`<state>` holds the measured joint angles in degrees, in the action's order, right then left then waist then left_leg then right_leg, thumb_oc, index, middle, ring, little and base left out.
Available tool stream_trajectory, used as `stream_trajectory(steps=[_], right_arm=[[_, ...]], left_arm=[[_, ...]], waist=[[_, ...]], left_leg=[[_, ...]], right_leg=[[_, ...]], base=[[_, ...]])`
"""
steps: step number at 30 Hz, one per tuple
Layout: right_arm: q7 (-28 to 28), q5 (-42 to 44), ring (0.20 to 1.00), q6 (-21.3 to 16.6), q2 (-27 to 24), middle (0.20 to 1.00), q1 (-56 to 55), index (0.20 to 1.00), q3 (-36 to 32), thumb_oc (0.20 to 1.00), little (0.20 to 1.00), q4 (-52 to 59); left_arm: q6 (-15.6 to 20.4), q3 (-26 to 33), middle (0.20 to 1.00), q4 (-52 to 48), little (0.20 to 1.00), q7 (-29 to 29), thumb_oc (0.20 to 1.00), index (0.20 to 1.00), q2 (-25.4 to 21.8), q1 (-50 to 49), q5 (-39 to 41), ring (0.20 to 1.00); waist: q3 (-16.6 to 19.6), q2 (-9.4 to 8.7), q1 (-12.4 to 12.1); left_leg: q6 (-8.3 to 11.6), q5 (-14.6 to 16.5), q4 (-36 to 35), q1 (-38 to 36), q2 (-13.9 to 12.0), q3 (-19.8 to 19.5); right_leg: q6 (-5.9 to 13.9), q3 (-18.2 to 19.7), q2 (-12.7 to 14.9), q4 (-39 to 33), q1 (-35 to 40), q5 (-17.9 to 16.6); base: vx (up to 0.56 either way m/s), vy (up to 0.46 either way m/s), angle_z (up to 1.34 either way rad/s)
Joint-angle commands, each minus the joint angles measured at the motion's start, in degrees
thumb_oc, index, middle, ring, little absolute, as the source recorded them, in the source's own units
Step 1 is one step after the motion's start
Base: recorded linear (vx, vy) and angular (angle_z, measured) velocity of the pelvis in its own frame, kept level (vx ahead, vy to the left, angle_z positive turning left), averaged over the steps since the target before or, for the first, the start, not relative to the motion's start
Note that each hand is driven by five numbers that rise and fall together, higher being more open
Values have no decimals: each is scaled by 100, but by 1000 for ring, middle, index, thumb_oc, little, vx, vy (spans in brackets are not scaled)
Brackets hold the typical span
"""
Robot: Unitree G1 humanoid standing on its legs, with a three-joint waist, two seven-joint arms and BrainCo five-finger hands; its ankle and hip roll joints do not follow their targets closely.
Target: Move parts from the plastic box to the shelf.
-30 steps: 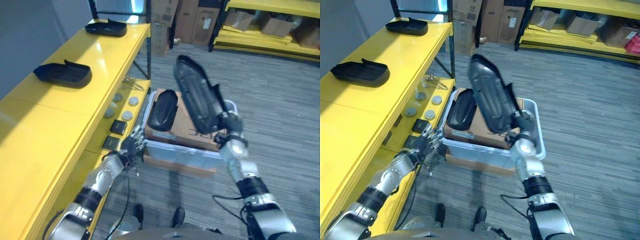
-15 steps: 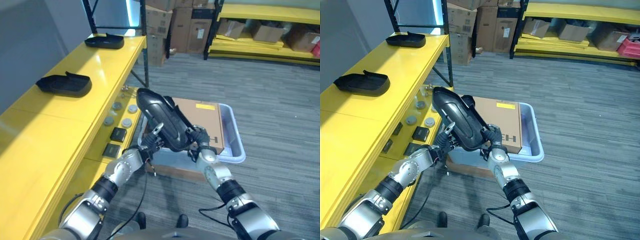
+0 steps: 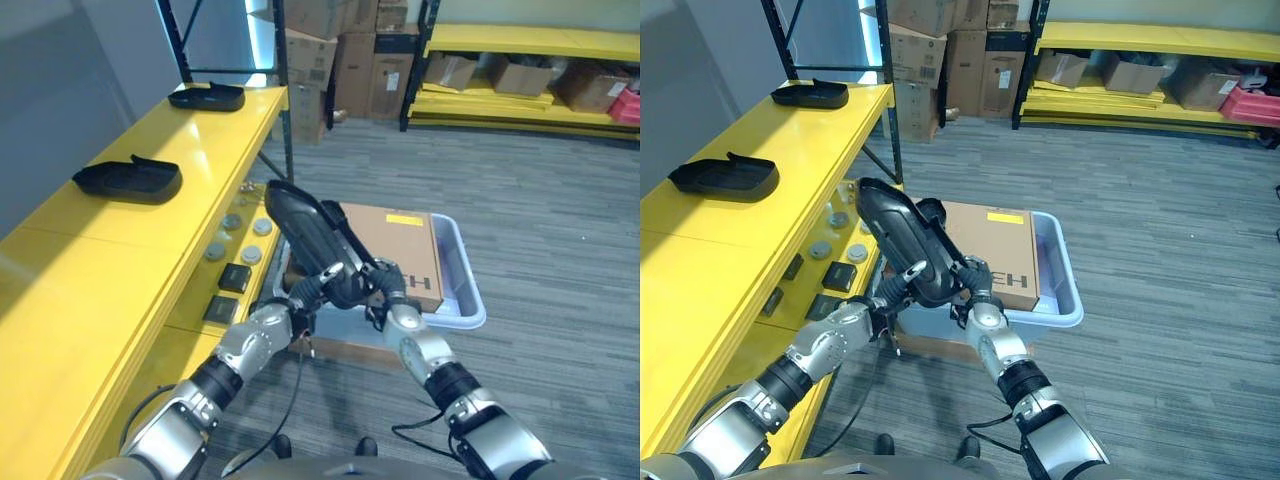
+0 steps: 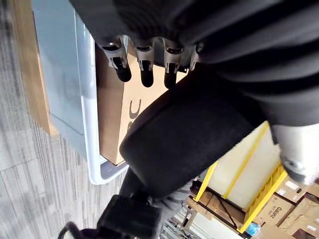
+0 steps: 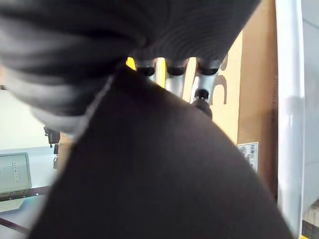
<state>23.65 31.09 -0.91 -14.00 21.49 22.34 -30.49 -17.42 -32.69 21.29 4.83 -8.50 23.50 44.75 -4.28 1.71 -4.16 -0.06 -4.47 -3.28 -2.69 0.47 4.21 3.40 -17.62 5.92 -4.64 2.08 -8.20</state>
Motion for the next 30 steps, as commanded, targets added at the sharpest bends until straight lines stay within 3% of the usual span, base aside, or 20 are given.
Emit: stream_trajectory(steps=[1, 8, 10, 11, 30], right_arm=[[-203, -150, 200, -203, 275, 200, 704, 200, 95, 200, 200, -49], [-200, -121, 200, -139, 350, 200, 645, 200, 195, 200, 200, 20], [-195, -132, 200, -124, 377, 200, 627, 200, 231, 200, 200, 43], [-198, -139, 200, -109, 389, 200, 621, 200, 241, 200, 200, 54], [-202, 111, 200, -42, 518, 200, 606, 200, 295, 200, 200, 98]], left_arm=[[312, -269, 1000, 544, 1000, 82, 1000, 1000, 277, 705, -382, 1000], [502, -288, 1000, 543, 1000, 98, 1000, 1000, 197, 646, -754, 1000], [572, -289, 413, 488, 413, 165, 413, 413, 179, 624, -813, 413], [584, -277, 200, 459, 200, 180, 200, 200, 162, 615, -839, 200], [959, -158, 200, 346, 200, 358, 200, 200, 94, 400, -1034, 200]], waist=[[273, -75, -132], [261, -61, -153], [258, -59, -161], [260, -58, -167], [239, -73, -262]], left_leg=[[98, 41, -161, 201, -199, -44], [92, 41, -161, 187, -184, -57], [89, 42, -160, 186, -182, -61], [88, 42, -161, 186, -181, -62], [98, 35, -171, 109, -169, -114]], right_leg=[[666, -82, 533, 239, 214, 391], [666, -90, 538, 255, 225, 395], [664, -95, 538, 262, 227, 403], [663, -98, 539, 261, 230, 405], [634, -180, 514, 268, 323, 422]], base=[[0, 0, 0], [0, 0, 0], [0, 0, 0], [0, 0, 0], [0, 0, 0]])
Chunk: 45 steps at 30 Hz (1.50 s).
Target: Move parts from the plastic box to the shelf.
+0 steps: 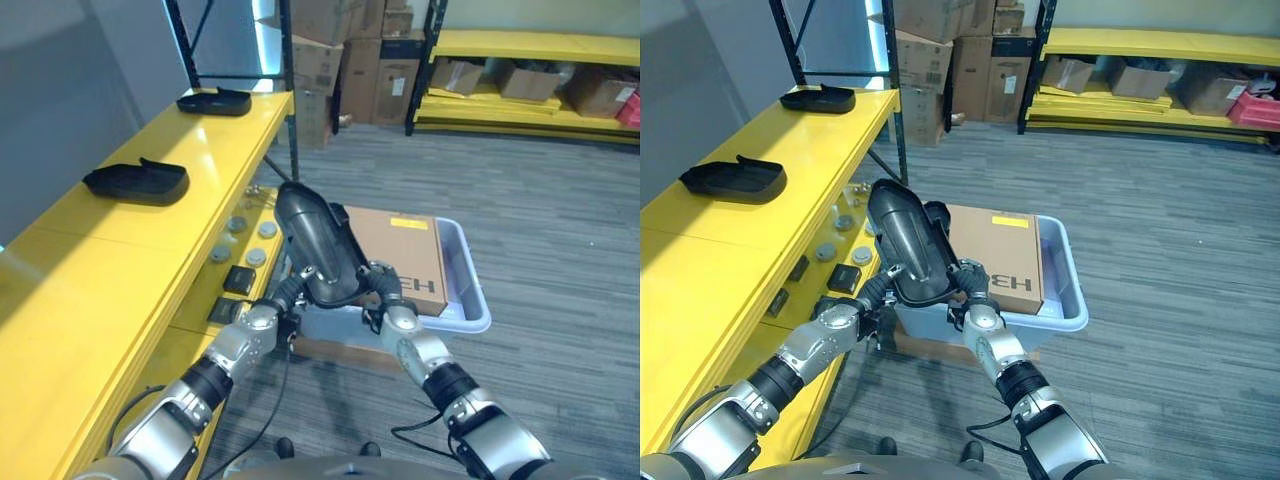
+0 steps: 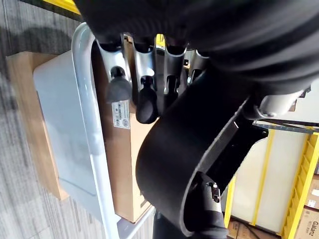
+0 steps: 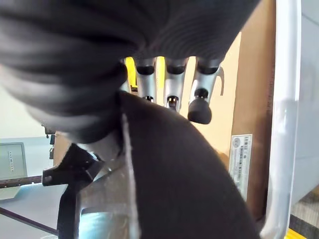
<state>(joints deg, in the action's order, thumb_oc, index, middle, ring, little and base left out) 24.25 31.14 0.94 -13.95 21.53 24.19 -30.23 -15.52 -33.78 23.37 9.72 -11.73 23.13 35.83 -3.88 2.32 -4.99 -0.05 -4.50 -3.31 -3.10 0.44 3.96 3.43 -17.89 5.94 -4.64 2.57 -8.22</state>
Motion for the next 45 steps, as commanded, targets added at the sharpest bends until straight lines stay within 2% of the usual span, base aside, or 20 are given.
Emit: stream_trajectory(steps=[1, 7, 13, 16, 18, 19, 22, 24, 25, 26, 28, 31, 33, 36, 41, 44, 45], right_arm=[[-277, 166, 1000, -165, 503, 1000, 594, 1000, 96, 1000, 1000, 115], [-128, 347, 1000, -116, 445, 1000, 480, 1000, -87, 1000, 1000, 251], [-89, 190, 1000, 100, 97, 1000, -45, 1000, -479, 1000, 1000, 247], [-421, -354, 1000, 447, -366, 1000, -943, 1000, -784, 1000, 1000, 40], [-873, -690, 1000, 291, -770, 1000, -1577, 1000, -1319, 1000, 1000, -776], [-1316, -994, 1000, 133, -904, 1000, -1866, 1000, -1745, 1000, 1000, -1812], [-1532, -1374, 1000, 48, -916, 1000, -2061, 1000, -1909, 1000, 1000, -2133], [-1472, -1411, 1000, 56, -867, 1000, -2241, 1000, -1969, 1000, 1000, -2150], [-1418, -1444, 1000, 4, -831, 1000, -2317, 1000, -2006, 1000, 1000, -2161], [-1323, -1488, 1000, -202, -745, 1000, -2488, 1000, -2091, 1000, 1000, -2196], [-1223, -1527, 1000, -425, -674, 1000, -2586, 1000, -2149, 1000, 1000, -2160], [-1093, -1470, 1000, -561, -629, 1000, -2635, 1000, -2103, 1000, 1000, -1889], [-1002, -1434, 1000, -521, -587, 1000, -2609, 1000, -1986, 1000, 1000, -1563], [-944, -1418, 1000, -431, -487, 1000, -2521, 1000, -1856, 1000, 1000, -1268], [-796, -1401, 1000, -392, -309, 1000, -2362, 1000, -1576, 1000, 1000, -1121], [-701, -1260, 1000, -236, -193, 1000, -2297, 1000, -1525, 1000, 1000, -1139], [-692, -1248, 1000, -215, -180, 1000, -2298, 1000, -1533, 1000, 1000, -1146]], left_arm=[[799, -18, 200, 96, 200, -91, 200, 200, 393, 427, -181, 200], [884, 398, 200, -181, 200, 242, 200, 200, 177, 303, -381, 200], [1081, 1023, 200, -242, 200, 168, 200, 200, -179, -92, -465, 200], [1267, 1525, 200, -621, 200, 21, 200, 200, -527, -646, -453, 200], [1439, 2041, 200, -910, 200, -33, 200, 200, -802, -1013, -293, 200], [1614, 2677, 200, -1184, 200, 41, 200, 200, -955, -1386, -58, 200], [1906, 3059, 200, -1435, 200, 16, 200, 200, -1005, -1639, -83, 200], [2033, 3330, 200, -1725, 200, 10, 200, 200, -1037, -1820, -93, 200], [2140, 3441, 200, -1822, 200, -28, 200, 200, -1060, -1875, -161, 200], [2463, 3688, 200, -2102, 200, -166, 200, 200, -1129, -2027, -362, 200], [2696, 3951, 200, -2571, 200, -306, 200, 200, -1230, -2223, -525, 200], [3263, 4276, 200, -3055, 200, -310, 200, 200, -1393, -2483, -757, 200], [3745, 4605, 200, -3426, 200, -458, 200, 200, -1508, -2663, -721, 200], [3727, 4956, 200, -4105, 200, -956, 200, 200, -1471, -2876, -382, 200], [3569, 4944, 200, -4401, 200, -1036, 200, 200, -1555, -2806, -620, 200], [3379, 4900, 200, -4310, 200, -1107, 200, 200, -1684, -2618, -622, 200], [3336, 4881, 200, -4290, 200, -1105, 200, 200, -1715, -2569, -614, 200]], waist=[[199, -139, -185], [193, -158, -256], [196, -155, -268], [157, -131, -217], [42, -119, -78], [-134, -165, -131], [-233, -198, -186], [-320, -206, -226], [-326, -201, -226], [-348, -188, -214], [-328, -147, -241], [-303, -110, -371], [-265, -108, -529], [-229, -121, -801], [-94, -159, -1058], [7, -187, -1124], [7, -181, -1109]], left_leg=[[98, 37, -169, 148, -164, -99], [102, 39, -162, 131, -166, -125], [104, 29, -169, 172, -167, -146], [105, 13, -169, 259, -198, -152], [170, -77, -152, 399, -288, -308], [328, -187, -12, 527, -516, -262], [427, -254, 213, 743, -636, -186], [464, -276, 396, 953, -656, 36], [462, -325, 421, 1070, -667, 269], [540, -353, 362, 1138, -720, 926], [535, -483, 286, 1250, -713, 1485], [466, -513, 291, 1385, -609, 1750], [397, -465, 289, 1452, -455, 1664], [334, -415, 258, 1501, -241, 1448], [138, -156, 257, 1362, -13, 1203], [-74, 30, 292, 1244, 123, 1132], [-122, 64, 298, 1217, 157, 1123]], right_leg=[[629, -153, 507, 265, 277, 421], [609, -190, 505, 270, 309, 432], [588, -196, 480, 268, 277, 449], [581, -164, 459, 356, 192, 504], [438, 68, 235, 571, 39, 685], [306, -58, 93, 612, 76, 774], [243, -176, 26, 537, 158, 762], [234, -380, 28, 474, 245, 744], [245, -540, 40, 436, 261, 714], [323, -912, 51, 378, 423, 757], [335, -1276, 40, 384, 475, 748], [323, -1516, 8, 444, 496, 767], [288, -1547, -13, 517, 510, 867], [319, -1561, 33, 575, 590, 945], [407, -1665, 184, 677, 784, 1084], [490, -1710, 421, 1292, 798, 1291], [530, -1698, 519, 1553, 746, 1222]], base=[[0, 0, 0], [0, 0, 0], [-11, -13, 0], [-79, -85, 0], [-161, -258, 9], [-135, -288, 28], [-33, -155, 25], [-32, -88, 36], [19, -91, 111], [27, -57, 146], [23, -11, 169], [48, 34, 166], [141, 98, 82], [167, 92, 29], [177, 79, 35], [199, 135, 26], [243, 274, 24]])
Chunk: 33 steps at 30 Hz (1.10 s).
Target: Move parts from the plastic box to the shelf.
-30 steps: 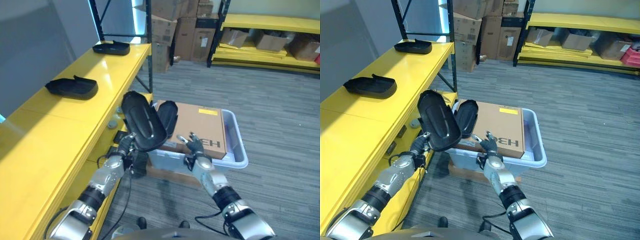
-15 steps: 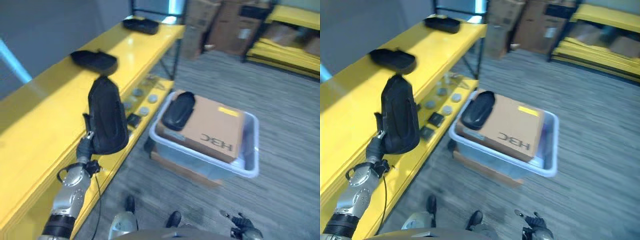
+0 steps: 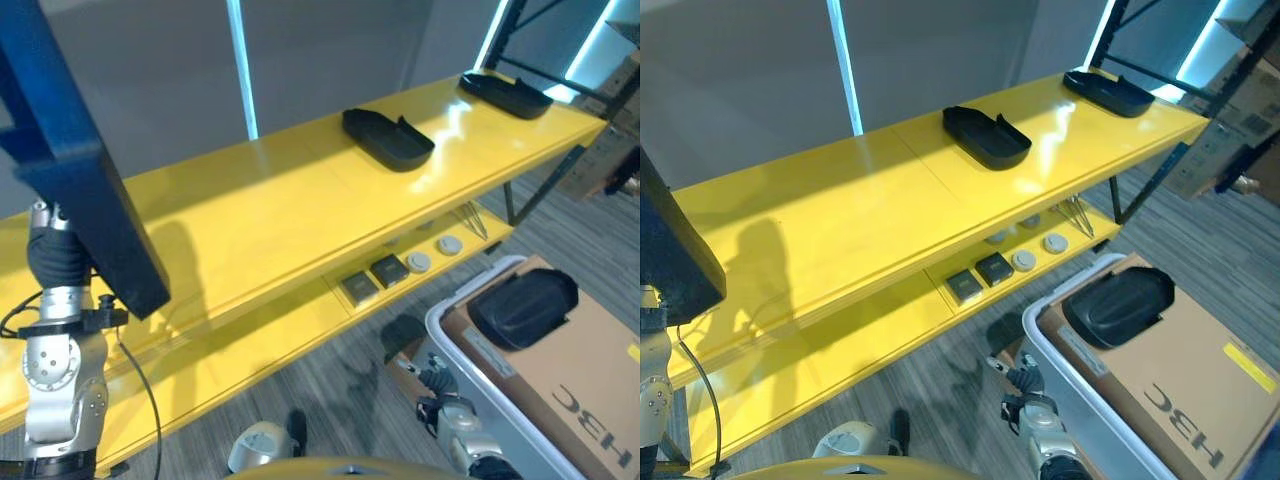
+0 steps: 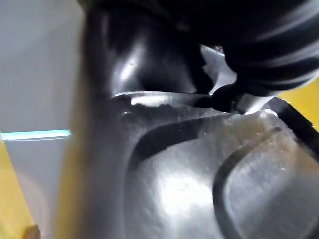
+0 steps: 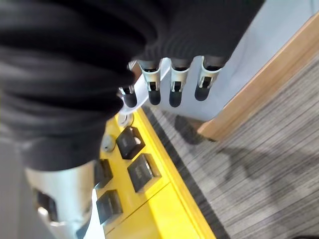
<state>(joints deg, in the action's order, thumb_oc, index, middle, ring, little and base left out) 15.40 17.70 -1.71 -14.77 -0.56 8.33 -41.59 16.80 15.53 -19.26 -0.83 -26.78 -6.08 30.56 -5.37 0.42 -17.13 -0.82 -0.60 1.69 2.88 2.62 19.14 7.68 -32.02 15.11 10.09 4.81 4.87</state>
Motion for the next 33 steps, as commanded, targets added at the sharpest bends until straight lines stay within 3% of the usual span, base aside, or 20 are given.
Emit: stream_trajectory(steps=[1, 2, 3, 6, 7, 8, 10, 12, 13, 16, 20, 21, 23, 26, 29, 33], right_arm=[[189, 116, 1000, 83, -61, 1000, -97, 1000, 11, 1000, 1000, -59], [160, 114, 1000, 73, -41, 1000, -114, 1000, -28, 1000, 1000, -124], [121, 100, 1000, 50, -6, 1000, -147, 1000, -82, 1000, 1000, -230], [78, 128, 1000, -67, 30, 1000, -185, 1000, -112, 1000, 1000, -395], [39, 146, 1000, -131, 13, 1000, -202, 1000, -153, 1000, 1000, -448], [-41, 168, 1000, -254, -20, 1000, -196, 1000, -243, 1000, 1000, -564], [-182, 233, 1000, -461, -75, 1000, -220, 1000, -453, 1000, 1000, -784], [-228, 236, 1000, -516, -67, 1000, -246, 1000, -633, 1000, 1000, -904], [-229, 167, 1000, -464, -47, 1000, -239, 1000, -724, 1000, 1000, -917], [-342, 69, 1000, -248, -149, 1000, -251, 1000, -735, 1000, 1000, -812], [-485, -105, 1000, -174, -280, 1000, -261, 1000, -628, 1000, 1000, -825], [-448, -65, 1000, -111, -351, 1000, -276, 1000, -604, 1000, 1000, -769], [-363, 123, 1000, -24, -412, 1000, -333, 1000, -631, 1000, 1000, -705], [-277, 379, 1000, 46, -440, 1000, -445, 1000, -675, 1000, 1000, -680], [-256, 472, 1000, 119, -432, 1000, -421, 1000, -628, 1000, 1000, -710], [-383, 260, 1000, 157, -358, 1000, -440, 1000, -516, 1000, 1000, -974]], left_arm=[[25, -176, 200, 71, 200, 18, 200, 200, -309, 534, -93, 200], [-30, -273, 200, 138, 200, 90, 200, 200, -374, 652, -122, 200], [-75, -386, 200, 226, 200, 174, 200, 200, -410, 750, -211, 200], [-141, -557, 200, 319, 200, 314, 200, 200, -412, 862, -261, 200], [-169, -624, 200, 355, 200, 353, 200, 200, -418, 919, -269, 200], [-186, -703, 200, 380, 200, 382, 200, 200, -449, 1020, -275, 200], [-178, -893, 200, 413, 200, 405, 200, 200, -460, 1180, -281, 200], [-206, -1063, 200, 405, 200, 358, 200, 200, -450, 1250, -203, 200], [-226, -1103, 200, 386, 200, 330, 200, 200, -394, 1214, -203, 200], [-445, -1068, 200, 341, 200, 383, 200, 200, -233, 1134, -226, 200], [-940, -1166, 200, 293, 200, 693, 200, 200, -23, 1074, -329, 200], [-1154, -1199, 200, 272, 200, 770, 200, 200, 75, 1027, -502, 200], [-1240, -1335, 200, 423, 200, 782, 200, 200, 107, 1062, -788, 200], [-1504, -1676, 200, 871, 200, 786, 200, 200, 74, 1348, -1100, 200], [-1719, -1851, 200, 1089, 200, 1020, 200, 200, 19, 1532, -1448, 200], [-2506, -2149, 200, 1774, 200, 1554, 200, 200, -124, 1977, -1704, 200]], waist=[[122, 69, 193], [77, 127, 283], [-12, 161, 433], [-137, 255, 711], [-179, 270, 807], [-230, 247, 901], [-284, 103, 1107], [-286, 19, 1284], [-305, 3, 1356], [-224, -97, 1366], [-102, -217, 1384], [-71, -254, 1374], [-59, -263, 1425], [-40, -177, 1621], [-17, -108, 1702], [60, 27, 1903]], left_leg=[[-217, -211, -206, 491, 45, -467], [-326, -109, -188, 392, 119, -549], [-445, 10, -152, 254, 243, -702], [-480, 117, -214, -54, 260, -1015], [-439, 159, -231, -143, 242, -1136], [-379, 117, -199, -110, 180, -1222], [-245, 262, -130, -167, 160, -1630], [-216, 370, -93, -205, 143, -2002], [-187, 438, -137, -337, 27, -2120], [-13, 361, -226, -427, -182, -2137], [270, 139, -214, -402, -582, -2009], [389, 53, -176, -367, -736, -1861], [483, -64, -86, -284, -904, -1546], [585, -272, -147, -245, -1197, -873], [585, -341, -321, -320, -1217, -824], [569, -411, -501, -457, -1199, -758]], right_leg=[[257, -162, -5, 1187, 176, -321], [343, 20, 236, 1999, -137, -473], [424, 433, 346, 2752, -556, -646], [328, 1121, 294, 2956, -1311, -797], [275, 1310, 259, 2663, -1476, -835], [146, 1400, 162, 1759, -1538, -1036], [223, 1901, 3, 38, -1431, -1291], [334, 2450, -55, -793, -1484, -1624], [403, 2596, -58, -870, -1544, -1725], [465, 2507, -135, -883, -1259, -1626], [318, 2306, -414, -985, -846, -1331], [253, 2089, -469, -1128, -641, -1275], [172, 1860, -524, -1211, -461, -1209], [97, 1436, -542, -1204, -343, -1079], [84, 1438, -573, -1169, -356, -1020], [64, 1604, -623, -1107, -370, -954]], base=[[246, 318, 17], [341, 369, 65], [258, 215, 91], [147, -15, 57], [30, -270, 25], [69, -408, 46], [166, -484, 94], [271, -403, 146], [286, -355, 160], [167, -255, 93], [131, -285, 49], [82, -255, 31], [45, -218, 51], [-9, -127, 80], [7, -15, 49], [49, 26, -6]])
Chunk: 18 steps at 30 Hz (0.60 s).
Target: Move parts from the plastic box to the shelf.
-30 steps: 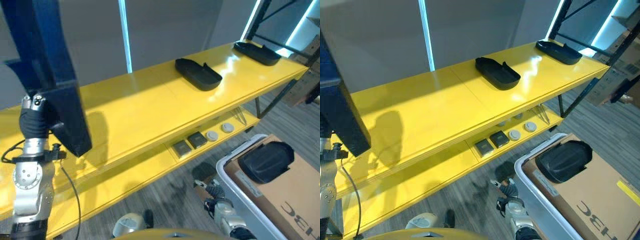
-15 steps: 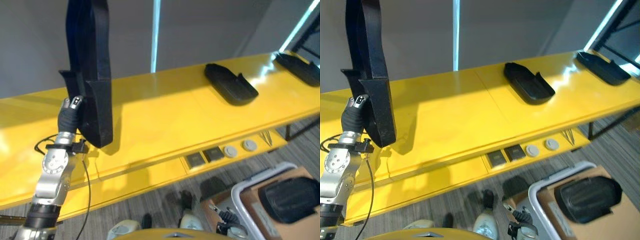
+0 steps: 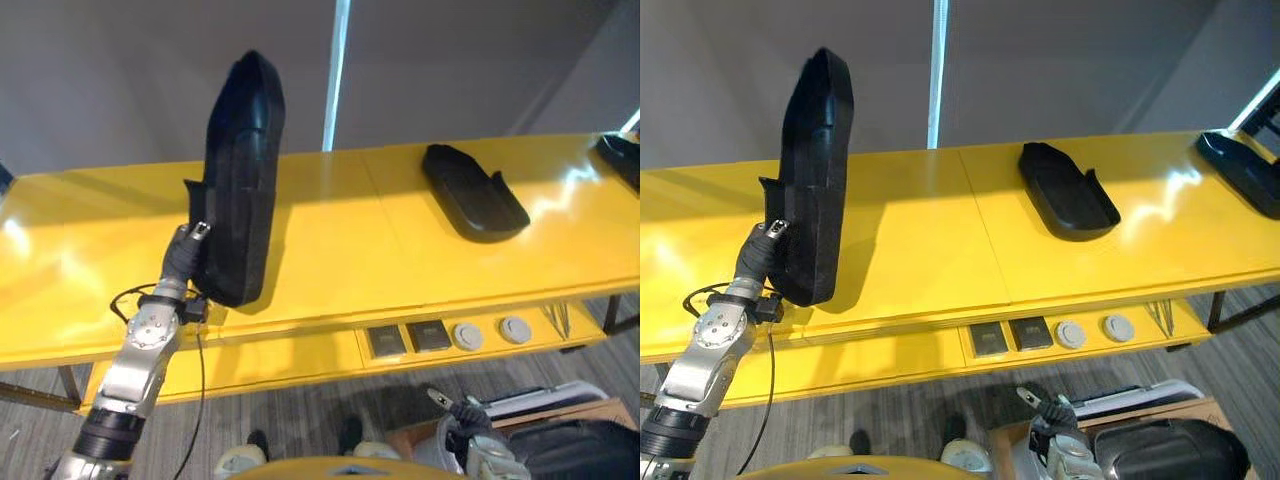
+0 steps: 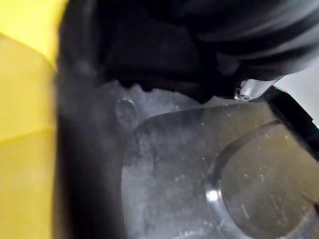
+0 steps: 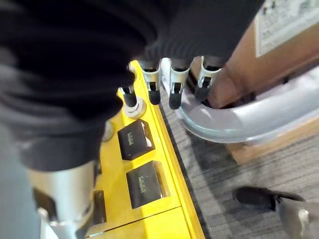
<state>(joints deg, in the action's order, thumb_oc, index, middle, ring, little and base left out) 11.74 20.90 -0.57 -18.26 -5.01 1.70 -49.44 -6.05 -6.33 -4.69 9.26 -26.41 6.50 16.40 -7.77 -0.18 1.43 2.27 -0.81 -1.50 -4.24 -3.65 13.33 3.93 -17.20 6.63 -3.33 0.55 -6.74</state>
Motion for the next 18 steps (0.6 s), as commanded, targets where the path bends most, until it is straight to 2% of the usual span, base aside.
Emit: stream_trajectory(steps=[1, 5, 7, 13, 16, 18], right_arm=[[-51, -153, 1000, 27, 7, 1000, -6, 1000, 185, 1000, 1000, -235], [-152, -377, 1000, 32, -17, 1000, -25, 1000, 454, 1000, 1000, -335], [-141, -431, 1000, -44, -10, 1000, 14, 1000, 584, 1000, 1000, -439], [-145, -373, 1000, -48, -24, 1000, 142, 1000, 826, 1000, 1000, -569], [-201, -427, 1000, -84, -15, 1000, 217, 1000, 937, 1000, 1000, -647], [-221, -456, 1000, -92, -18, 1000, 235, 1000, 956, 1000, 1000, -665]], left_arm=[[-391, -30, 200, 483, 200, 647, 200, 200, -203, 821, -290, 200], [-512, -440, 200, 1802, 200, 1183, 200, 200, -251, 1374, -765, 200], [-738, -671, 200, 2227, 200, 1397, 200, 200, -230, 1610, -892, 200], [-1201, -1132, 200, 3310, 200, 1823, 200, 200, 226, 1936, -1177, 200], [-1267, -1247, 200, 3930, 200, 1956, 200, 200, 599, 2064, -1331, 200], [-1318, -1284, 200, 4062, 200, 1985, 200, 200, 681, 2094, -1338, 200]], waist=[[311, 104, 84], [363, 160, 290], [386, 167, 362], [414, 167, 511], [398, 164, 605], [394, 165, 627]], left_leg=[[257, -395, -205, 226, -568, -157], [249, -400, -259, 133, -561, -36], [251, -401, -277, 110, -565, 1], [230, -379, -293, 94, -591, 97], [228, -380, -264, 102, -628, 182], [227, -382, -257, 107, -635, 202]], right_leg=[[442, 156, 219, 242, 58, 213], [456, 311, 187, 237, 65, 224], [467, 370, 169, 224, 71, 223], [453, 491, 122, 209, 50, 254], [432, 557, 92, 229, 18, 281], [426, 578, 83, 232, 8, 285]], base=[[59, 27, -16], [51, 16, -12], [45, 1, -22], [28, -16, -12], [1, -24, -10], [0, 0, 0]])
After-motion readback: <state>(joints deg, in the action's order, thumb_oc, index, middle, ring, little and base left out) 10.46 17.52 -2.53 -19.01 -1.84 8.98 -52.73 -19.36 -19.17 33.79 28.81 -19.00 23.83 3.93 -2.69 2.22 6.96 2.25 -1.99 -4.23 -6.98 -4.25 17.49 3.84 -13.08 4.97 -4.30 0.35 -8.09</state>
